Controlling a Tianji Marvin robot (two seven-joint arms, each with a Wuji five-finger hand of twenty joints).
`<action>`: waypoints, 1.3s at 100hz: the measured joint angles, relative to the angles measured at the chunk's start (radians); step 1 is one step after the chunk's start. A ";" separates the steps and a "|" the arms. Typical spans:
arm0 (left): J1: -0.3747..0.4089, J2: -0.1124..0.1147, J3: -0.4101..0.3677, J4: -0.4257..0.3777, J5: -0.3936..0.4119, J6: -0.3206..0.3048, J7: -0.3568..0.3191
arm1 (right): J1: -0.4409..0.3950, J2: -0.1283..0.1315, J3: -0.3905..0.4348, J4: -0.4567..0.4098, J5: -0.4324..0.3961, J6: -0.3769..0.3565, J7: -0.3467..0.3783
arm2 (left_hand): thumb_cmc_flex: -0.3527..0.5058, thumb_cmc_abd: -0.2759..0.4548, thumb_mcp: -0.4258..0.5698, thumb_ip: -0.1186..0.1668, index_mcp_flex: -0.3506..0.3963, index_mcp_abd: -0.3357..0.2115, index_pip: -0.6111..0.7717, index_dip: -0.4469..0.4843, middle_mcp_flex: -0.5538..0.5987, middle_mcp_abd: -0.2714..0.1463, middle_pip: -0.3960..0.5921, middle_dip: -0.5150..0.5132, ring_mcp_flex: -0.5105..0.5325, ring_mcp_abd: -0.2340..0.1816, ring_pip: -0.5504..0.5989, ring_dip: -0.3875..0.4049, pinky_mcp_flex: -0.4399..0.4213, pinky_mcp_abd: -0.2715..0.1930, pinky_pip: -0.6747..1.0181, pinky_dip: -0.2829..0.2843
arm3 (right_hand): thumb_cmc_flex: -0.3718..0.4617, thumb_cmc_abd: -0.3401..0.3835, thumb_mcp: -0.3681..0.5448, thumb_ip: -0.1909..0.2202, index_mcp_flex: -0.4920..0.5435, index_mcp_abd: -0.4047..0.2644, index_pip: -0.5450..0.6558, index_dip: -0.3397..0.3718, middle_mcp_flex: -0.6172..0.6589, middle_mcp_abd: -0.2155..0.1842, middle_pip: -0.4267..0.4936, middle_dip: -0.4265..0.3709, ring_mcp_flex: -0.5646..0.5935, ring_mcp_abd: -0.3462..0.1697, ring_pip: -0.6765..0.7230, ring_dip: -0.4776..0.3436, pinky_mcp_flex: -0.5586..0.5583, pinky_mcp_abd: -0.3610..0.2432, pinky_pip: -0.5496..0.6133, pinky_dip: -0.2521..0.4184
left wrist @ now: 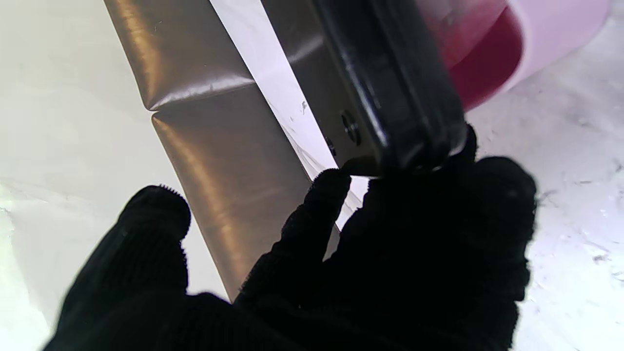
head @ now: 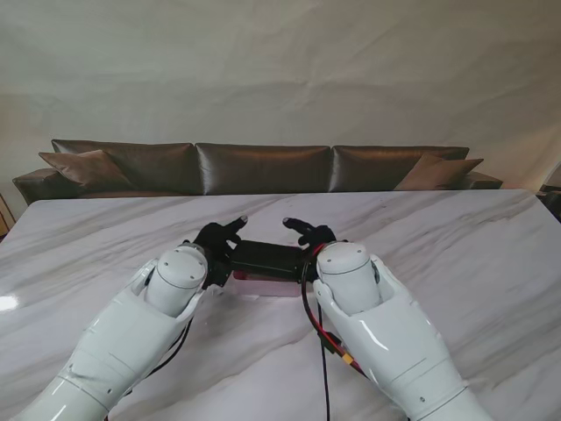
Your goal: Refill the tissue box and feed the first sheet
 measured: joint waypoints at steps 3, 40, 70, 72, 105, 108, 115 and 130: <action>0.002 0.000 0.000 -0.004 0.002 0.002 0.001 | 0.001 0.000 0.001 0.001 -0.002 0.000 0.001 | 0.000 0.000 0.000 0.000 0.000 0.000 0.001 0.000 0.000 0.000 0.000 0.000 0.000 0.000 0.000 0.000 0.000 0.000 -0.013 0.000 | 0.000 0.000 0.000 0.000 0.000 0.000 0.000 0.000 0.000 -0.007 0.000 0.000 -0.003 0.000 -0.003 0.000 -0.002 -0.001 0.000 0.000; 0.027 0.000 0.000 -0.039 0.034 0.019 0.009 | 0.002 -0.001 0.010 0.007 -0.016 0.004 0.002 | 0.000 0.000 0.000 0.000 0.006 -0.100 0.062 0.005 0.000 0.000 0.000 0.000 0.000 -0.002 0.000 -0.010 0.000 -0.002 -0.021 0.000 | 0.000 0.000 0.000 0.000 0.000 -0.010 0.000 0.002 0.001 -0.018 0.001 0.001 -0.009 -0.036 -0.005 -0.001 -0.015 -0.028 -0.001 0.003; 0.041 0.002 0.009 -0.060 0.089 0.051 0.006 | -0.001 -0.001 0.019 0.010 -0.026 0.011 0.009 | 0.000 0.000 -0.001 0.000 -0.031 -0.199 0.078 0.018 -0.022 -0.071 -0.013 -0.011 -0.039 0.006 -0.004 -0.010 -0.047 -0.001 -0.034 0.000 | 0.000 0.000 0.000 0.000 0.000 -0.011 0.000 0.003 0.001 -0.021 0.001 0.001 -0.009 -0.078 -0.005 -0.012 -0.022 -0.070 -0.002 0.006; 0.041 0.002 0.009 -0.060 0.089 0.051 0.006 | -0.001 -0.001 0.019 0.010 -0.026 0.012 0.009 | 0.000 0.000 -0.001 0.000 -0.031 -0.200 0.078 0.018 -0.023 -0.079 -0.015 -0.011 -0.047 0.006 -0.004 -0.010 -0.052 -0.001 -0.034 0.000 | 0.000 0.000 0.000 0.000 0.000 -0.011 0.000 0.004 0.001 -0.022 0.001 0.001 -0.009 -0.081 -0.006 -0.012 -0.022 -0.074 -0.002 0.011; 0.041 0.002 0.015 -0.052 0.111 0.054 0.009 | -0.001 -0.002 0.021 0.016 -0.027 0.014 0.012 | 0.000 0.009 -0.002 0.000 -0.052 -0.221 0.083 0.028 -0.030 -0.138 -0.015 -0.012 -0.077 0.010 -0.017 -0.001 -0.077 0.000 -0.035 0.019 | 0.000 0.000 0.000 0.000 -0.001 -0.012 0.000 0.004 0.001 -0.028 0.001 0.001 -0.009 -0.096 -0.006 -0.012 -0.022 -0.085 -0.002 0.013; 0.041 0.002 0.015 -0.052 0.111 0.054 0.009 | -0.001 -0.002 0.021 0.017 -0.027 0.014 0.012 | 0.000 0.009 -0.011 0.000 -0.056 -0.222 0.083 0.028 -0.035 -0.139 -0.015 -0.012 -0.090 0.011 -0.020 -0.001 -0.082 0.000 -0.035 0.020 | 0.000 0.000 0.000 0.000 -0.001 -0.012 0.000 0.004 0.001 -0.028 0.001 0.001 -0.009 -0.099 -0.006 -0.012 -0.022 -0.087 -0.002 0.014; 0.041 0.002 0.015 -0.052 0.111 0.056 0.011 | -0.001 -0.002 0.021 0.018 -0.028 0.014 0.013 | 0.000 0.010 -0.011 0.000 -0.056 -0.222 0.083 0.028 -0.035 -0.148 -0.015 -0.012 -0.092 0.011 -0.020 -0.001 -0.083 0.000 -0.035 0.021 | 0.000 0.000 0.000 0.000 -0.001 -0.012 0.000 0.004 0.001 -0.029 0.001 0.001 -0.009 -0.100 -0.006 -0.012 -0.022 -0.088 -0.002 0.014; 0.042 0.002 0.016 -0.054 0.119 0.063 0.014 | -0.001 -0.003 0.024 0.019 -0.031 0.015 0.014 | 0.000 0.010 -0.011 0.000 -0.056 -0.235 0.083 0.028 -0.035 -0.172 -0.015 -0.012 -0.092 0.013 -0.020 0.000 -0.088 0.000 -0.035 0.027 | 0.000 0.000 0.000 0.000 -0.001 -0.012 0.000 0.004 0.001 -0.030 0.001 0.001 -0.009 -0.116 -0.006 -0.013 -0.022 -0.094 -0.002 0.014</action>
